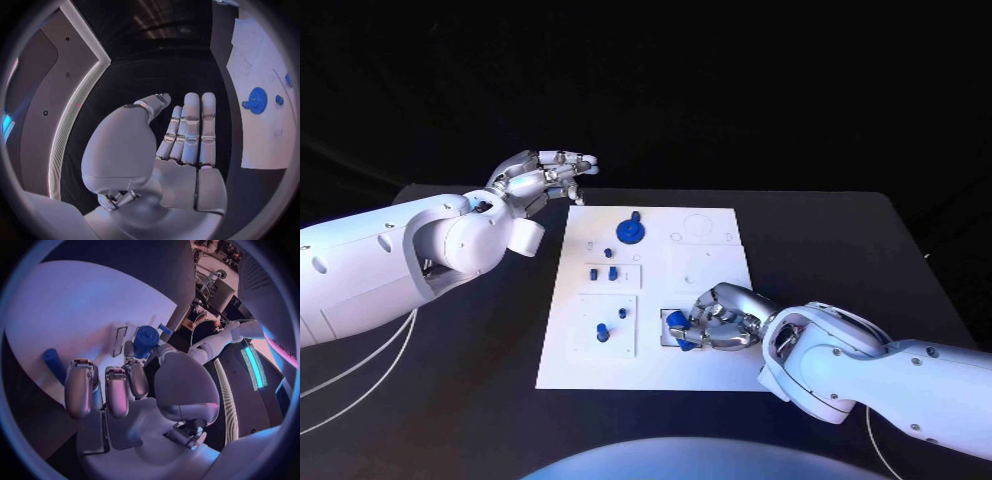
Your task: Assemble the parts on the task board
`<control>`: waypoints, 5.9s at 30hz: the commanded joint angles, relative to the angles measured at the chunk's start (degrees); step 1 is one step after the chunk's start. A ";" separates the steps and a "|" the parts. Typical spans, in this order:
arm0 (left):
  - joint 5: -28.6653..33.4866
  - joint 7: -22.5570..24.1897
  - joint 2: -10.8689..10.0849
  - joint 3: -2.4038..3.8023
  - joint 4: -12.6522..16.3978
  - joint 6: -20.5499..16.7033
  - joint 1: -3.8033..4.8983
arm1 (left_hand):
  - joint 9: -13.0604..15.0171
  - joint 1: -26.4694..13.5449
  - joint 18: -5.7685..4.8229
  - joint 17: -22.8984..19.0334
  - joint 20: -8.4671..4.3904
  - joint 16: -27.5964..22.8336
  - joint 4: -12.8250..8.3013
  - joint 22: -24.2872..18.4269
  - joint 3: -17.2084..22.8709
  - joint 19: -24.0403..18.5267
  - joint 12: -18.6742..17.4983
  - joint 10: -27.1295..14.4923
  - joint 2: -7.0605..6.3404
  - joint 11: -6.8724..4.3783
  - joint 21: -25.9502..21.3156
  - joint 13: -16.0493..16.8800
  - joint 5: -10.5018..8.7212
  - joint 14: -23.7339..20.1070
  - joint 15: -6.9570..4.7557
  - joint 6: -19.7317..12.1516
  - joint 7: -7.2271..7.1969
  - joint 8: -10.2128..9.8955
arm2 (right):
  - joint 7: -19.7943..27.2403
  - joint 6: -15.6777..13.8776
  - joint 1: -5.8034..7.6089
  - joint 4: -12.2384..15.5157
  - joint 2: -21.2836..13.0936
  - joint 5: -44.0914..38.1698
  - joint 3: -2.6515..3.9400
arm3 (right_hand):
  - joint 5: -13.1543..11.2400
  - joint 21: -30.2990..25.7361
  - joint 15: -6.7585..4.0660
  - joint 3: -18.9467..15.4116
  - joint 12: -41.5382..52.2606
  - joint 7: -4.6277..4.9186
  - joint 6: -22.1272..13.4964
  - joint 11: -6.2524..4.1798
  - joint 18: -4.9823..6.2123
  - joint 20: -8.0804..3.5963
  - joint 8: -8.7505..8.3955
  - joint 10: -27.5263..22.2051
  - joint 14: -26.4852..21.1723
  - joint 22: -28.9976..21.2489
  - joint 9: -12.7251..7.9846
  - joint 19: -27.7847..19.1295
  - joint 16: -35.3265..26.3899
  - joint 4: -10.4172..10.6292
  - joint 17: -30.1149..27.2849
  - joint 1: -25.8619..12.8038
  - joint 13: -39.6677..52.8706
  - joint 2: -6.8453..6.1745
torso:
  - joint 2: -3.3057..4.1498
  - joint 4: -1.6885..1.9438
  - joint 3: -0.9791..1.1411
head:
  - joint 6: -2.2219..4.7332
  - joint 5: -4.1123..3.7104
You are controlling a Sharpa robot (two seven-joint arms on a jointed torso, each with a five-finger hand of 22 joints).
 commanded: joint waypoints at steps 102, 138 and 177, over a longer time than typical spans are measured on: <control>0.41 0.20 -0.36 -0.01 0.21 1.01 -0.07 | -0.10 -0.70 0.82 -0.10 0.50 0.40 0.37 -0.20 -0.06 0.15 0.72 -0.77 0.18 0.16 -0.53 0.11 -0.01 -0.26 0.02 -0.70 -0.08 0.35 | -4.69 4.84 -0.50 0.73 -11.05 -16.97 -0.04 | -0.04 -7.30 0.86 -11.19 -9.55 -0.10 -1.17 1.62 0.59 1.00 -4.93 -4.56 4.01 10.09 0.45 -0.52 -1.45 -0.01 5.98 12.99 -2.87 1.17 | -0.15 -0.18 0.06 | 0.18 -2.31; 0.40 0.09 -0.56 -0.02 0.33 0.93 -0.07 | -0.10 -0.74 0.83 -0.14 0.52 0.49 0.45 -0.26 -0.10 0.20 0.96 -0.90 0.24 0.15 -0.60 0.13 0.00 -0.28 0.03 -0.77 -0.09 0.45 | -6.51 2.67 -1.29 -0.09 -8.53 -18.31 -0.11 | -0.29 -5.47 0.04 31.63 -7.79 -0.95 0.14 0.73 0.23 0.18 -4.01 -2.22 4.37 10.71 4.68 0.43 -1.15 -11.58 7.40 8.98 -1.77 -5.86 | -0.16 -0.14 -0.01 | -0.09 -1.90; 0.37 -0.02 -0.51 -0.02 0.58 0.96 -0.07 | -0.10 -0.74 0.83 -0.14 0.52 0.49 0.45 -0.26 -0.10 0.20 0.96 -0.90 0.24 0.15 -0.60 0.13 0.00 -0.28 0.03 -0.77 -0.09 0.45 | -5.31 0.52 -0.49 -0.06 -1.19 -7.84 -0.04 | 4.35 -4.22 -0.28 28.06 -5.82 -1.49 1.47 0.32 0.00 -0.11 -4.28 -1.17 4.71 11.00 4.84 0.89 -0.52 -10.51 8.87 2.16 -0.15 -5.78 | -0.17 -0.18 0.03 | -0.74 -1.33</control>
